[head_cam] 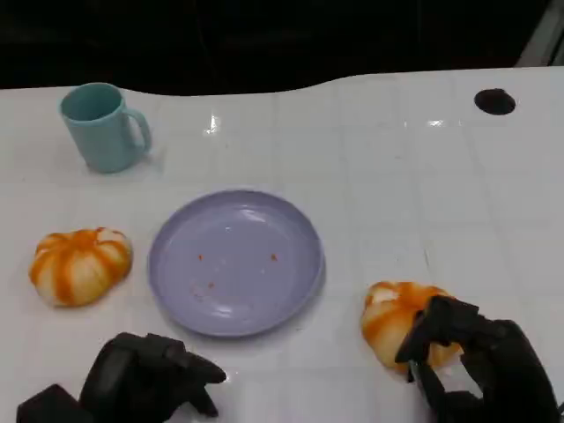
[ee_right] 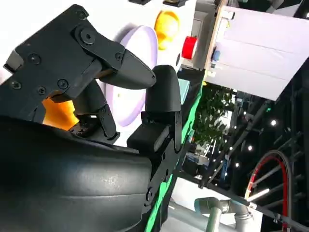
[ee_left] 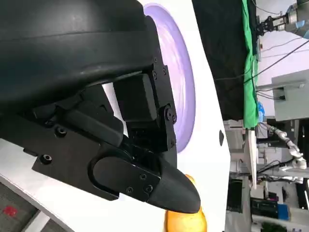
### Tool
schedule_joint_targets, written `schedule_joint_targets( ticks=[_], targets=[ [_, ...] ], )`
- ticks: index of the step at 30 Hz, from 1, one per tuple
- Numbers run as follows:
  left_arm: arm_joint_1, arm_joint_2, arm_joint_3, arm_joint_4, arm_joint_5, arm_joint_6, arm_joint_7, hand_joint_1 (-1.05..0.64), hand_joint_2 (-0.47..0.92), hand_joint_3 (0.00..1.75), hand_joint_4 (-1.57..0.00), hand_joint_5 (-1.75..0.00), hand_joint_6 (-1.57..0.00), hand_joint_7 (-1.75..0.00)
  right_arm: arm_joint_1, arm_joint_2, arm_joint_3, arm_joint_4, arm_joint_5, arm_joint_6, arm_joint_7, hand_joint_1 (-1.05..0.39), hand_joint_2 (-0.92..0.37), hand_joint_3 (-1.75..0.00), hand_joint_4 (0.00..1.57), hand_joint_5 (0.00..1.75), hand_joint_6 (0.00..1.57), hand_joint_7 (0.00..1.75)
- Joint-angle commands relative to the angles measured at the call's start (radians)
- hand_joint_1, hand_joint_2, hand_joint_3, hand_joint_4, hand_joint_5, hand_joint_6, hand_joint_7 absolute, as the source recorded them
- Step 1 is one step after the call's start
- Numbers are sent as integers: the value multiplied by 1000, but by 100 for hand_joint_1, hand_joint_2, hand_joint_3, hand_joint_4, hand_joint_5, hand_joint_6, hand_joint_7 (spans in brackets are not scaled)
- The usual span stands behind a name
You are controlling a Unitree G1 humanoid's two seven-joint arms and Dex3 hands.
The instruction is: Grasp the bread from the table and place it into the plate.
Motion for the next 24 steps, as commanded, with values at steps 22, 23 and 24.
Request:
schedule_joint_targets(
  ticks=[22,23,24],
  targets=[
    [12,15,4,3,3,-6,4,-105,92,7,-135,-94,-157,-23,64,-346,-19,-825,-758,588,-67,-62,-91,-3,1,50,28,4],
    [13,15,3,3,7,-10,7,-105,92,7,-135,-94,-157,-24,61,-352,-10,-839,-790,608,-65,-62,-91,-2,0,49,28,3],
    [14,15,3,4,8,-13,6,-105,92,7,-134,-94,-157,-23,58,-356,1,-851,-820,634,-57,-63,-91,-2,0,49,27,3]
  ],
)
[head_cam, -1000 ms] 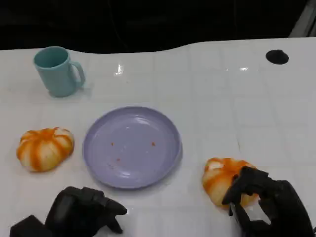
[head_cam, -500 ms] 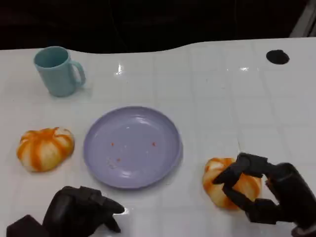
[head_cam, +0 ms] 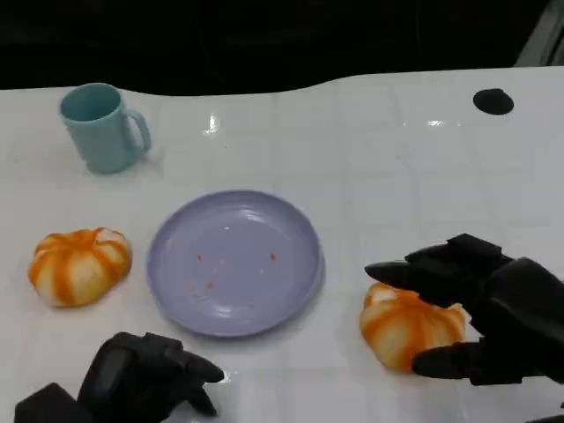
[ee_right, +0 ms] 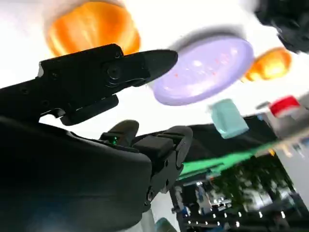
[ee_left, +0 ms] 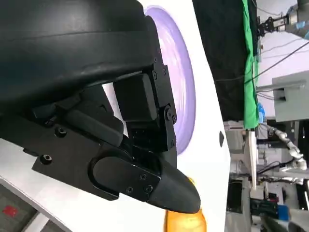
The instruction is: Grasp the bread from the table and place it into the plate.
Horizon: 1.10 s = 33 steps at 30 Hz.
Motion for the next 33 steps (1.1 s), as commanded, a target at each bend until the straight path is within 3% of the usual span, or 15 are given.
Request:
schedule_joint_targets(
  ticks=[1,10,30,33],
  targets=[
    [17,11,1,0,6,-16,13,-105,92,8,-134,-94,-157,-23,-11,-39,37,-65,-127,99,25,-63,-90,-1,0,48,27,3],
    [5,4,10,17,-25,-2,-18,-105,92,6,-134,-94,-157,-23,-62,-37,148,-1,-289,220,-1,-64,-87,0,0,57,28,2],
    [-1,9,18,32,-24,-6,-13,-105,92,6,-135,-93,-157,-23,-200,-1,329,320,-384,350,-197,-62,-90,-1,0,69,32,2],
    [-1,12,18,22,-24,7,-8,-105,92,6,-136,-94,-157,-24,-232,6,350,347,-382,384,-167,-59,-92,-4,12,68,46,5]
  ],
)
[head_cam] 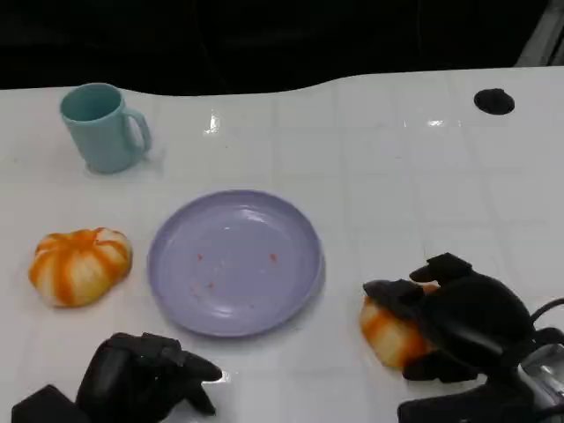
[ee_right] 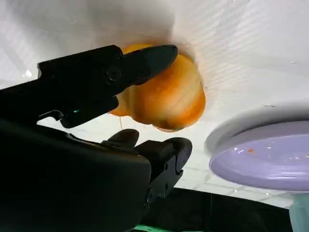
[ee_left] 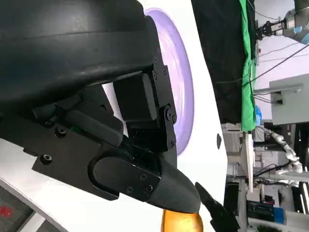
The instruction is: Grasp the bread from the table and place it into the plate.
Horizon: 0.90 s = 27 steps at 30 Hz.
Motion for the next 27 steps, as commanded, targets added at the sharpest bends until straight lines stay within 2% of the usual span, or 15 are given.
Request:
schedule_joint_targets(
  ticks=[1,2,3,5,7,9,10,11,12,13,15,17,21,23,27],
  targets=[
    [5,19,6,0,0,22,4,-105,92,6,-136,-94,-157,-24,-49,10,20,54,16,42,10,-56,-92,-7,26,62,54,5],
    [5,21,6,0,1,22,6,-105,92,6,-136,-94,-157,-24,-56,15,21,64,28,41,-1,-49,-92,-9,56,65,72,8],
    [4,22,6,1,3,17,8,-105,92,6,-136,-94,-157,-25,-62,22,18,86,43,23,-43,-46,-92,-9,66,66,78,9],
    [4,23,7,4,5,5,9,-105,92,7,-135,-94,-156,-24,-70,33,14,118,76,-11,-106,-36,-92,-20,106,89,113,14],
    [8,21,5,-1,5,1,9,-105,92,7,-134,-94,-156,-24,-74,32,14,134,97,-37,-147,-31,-90,-31,118,113,130,12],
    [13,21,0,-9,16,-4,19,-105,92,7,-134,-94,-155,-23,-75,28,16,143,107,-58,-188,-32,-87,-41,109,148,138,20],
    [14,21,-2,-11,20,-5,22,-105,92,7,-134,-94,-155,-23,-76,27,16,149,113,-68,-206,-32,-83,-50,105,159,127,51],
    [14,19,-4,-14,24,-4,27,-105,92,8,-134,-94,-155,-23,-77,26,15,156,120,-80,-222,-32,-78,-61,100,168,109,95],
    [13,18,-5,-17,27,-3,30,-105,92,8,-134,-94,-155,-23,-79,26,14,163,127,-92,-236,-32,-74,-68,98,171,101,116],
    [13,18,-6,-19,31,0,34,-105,92,8,-134,-94,-156,-23,-82,25,14,171,131,-102,-252,-32,-71,-76,98,173,95,128],
    [8,16,-6,-18,29,7,34,-105,92,8,-134,-95,-156,-24,-91,28,13,199,139,-124,-292,-31,-65,-87,96,174,91,135],
    [0,14,-6,-10,25,6,29,-105,92,8,-133,-95,-156,-23,-102,35,9,234,148,-153,-350,-31,-57,-101,98,174,84,151],
    [-8,14,-8,-2,30,9,37,-105,92,7,-133,-95,-156,-23,-132,44,6,309,163,-207,-461,-31,-51,-111,101,175,82,159],
    [-9,15,-8,-1,29,16,39,-105,92,7,-133,-96,-156,-24,-145,49,9,338,161,-219,-504,-33,-49,-114,102,175,88,143],
    [-11,17,-7,2,27,18,38,-105,92,6,-134,-96,-157,-24,-163,60,7,377,182,-249,-551,-34,-43,-119,104,175,96,124]
  ],
)
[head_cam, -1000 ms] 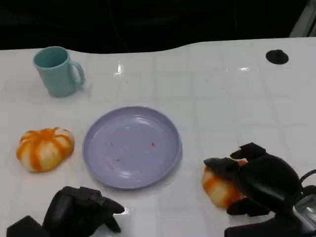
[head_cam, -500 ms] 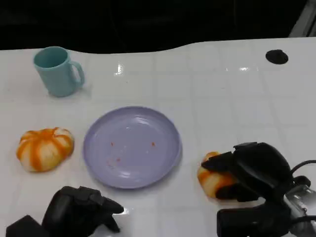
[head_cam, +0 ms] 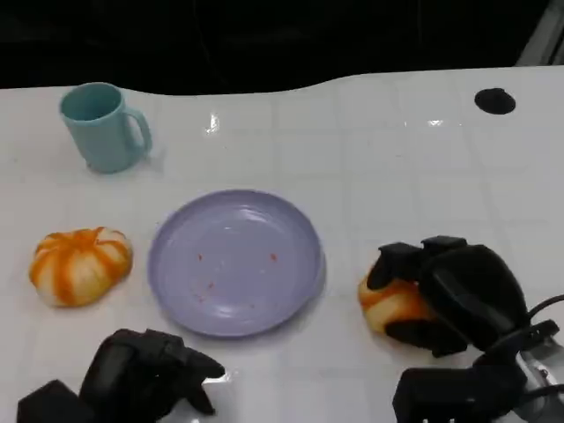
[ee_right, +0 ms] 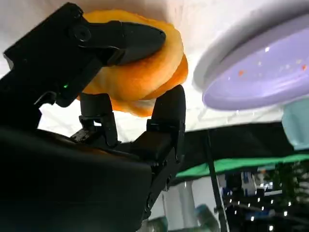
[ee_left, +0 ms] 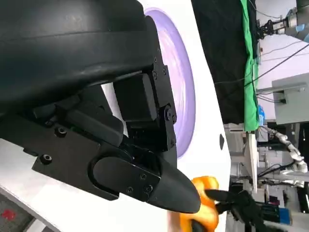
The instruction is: Grasp the bread from the table and place it into the plate.
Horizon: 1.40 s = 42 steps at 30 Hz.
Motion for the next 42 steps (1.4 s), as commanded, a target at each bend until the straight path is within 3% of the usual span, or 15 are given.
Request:
schedule_joint_targets(
  ticks=[1,3,5,12,17,24,28,31,40,42],
  targets=[
    [-1,13,4,5,1,14,10,-105,92,6,-134,-96,-157,-24,-30,8,-12,43,40,-46,-55,-34,-42,-122,105,175,98,121],
    [0,12,5,5,-1,17,9,-105,92,7,-134,-96,-157,-24,-32,11,-17,42,47,-56,-76,-34,-36,-130,106,175,92,143],
    [-1,12,4,8,2,12,11,-105,92,7,-134,-96,-157,-24,-35,16,-27,40,72,-82,-92,-36,-33,-133,107,175,90,151],
    [-3,12,-1,13,11,7,15,-105,92,8,-133,-96,-157,-24,-56,50,-63,33,218,-183,-25,-36,-25,-141,109,175,93,149],
    [-10,16,2,23,9,7,13,-105,92,7,-133,-96,-157,-24,-112,87,-63,82,266,-229,11,-37,-19,-148,107,175,89,160],
    [-17,16,5,39,3,-2,4,-105,92,7,-133,-96,-157,-24,-222,163,-35,184,252,-257,20,-31,-15,-154,103,175,87,155],
    [-18,22,1,49,14,-19,8,-105,92,8,-133,-96,-156,-23,-282,213,-12,258,236,-271,8,-24,-11,-153,104,175,96,137],
    [-17,24,-2,52,22,-25,15,-105,92,9,-132,-96,-156,-23,-331,250,10,324,223,-283,3,-19,-7,-155,104,175,98,137],
    [-25,23,1,61,14,-13,10,-105,92,7,-133,-96,-157,-24,-462,355,61,544,185,-291,-88,-9,-7,-150,104,172,102,136],
    [-26,21,4,62,7,-13,3,-105,92,7,-133,-96,-157,-24,-482,372,59,582,197,-298,-86,-5,-11,-149,104,163,103,126]
  ],
)
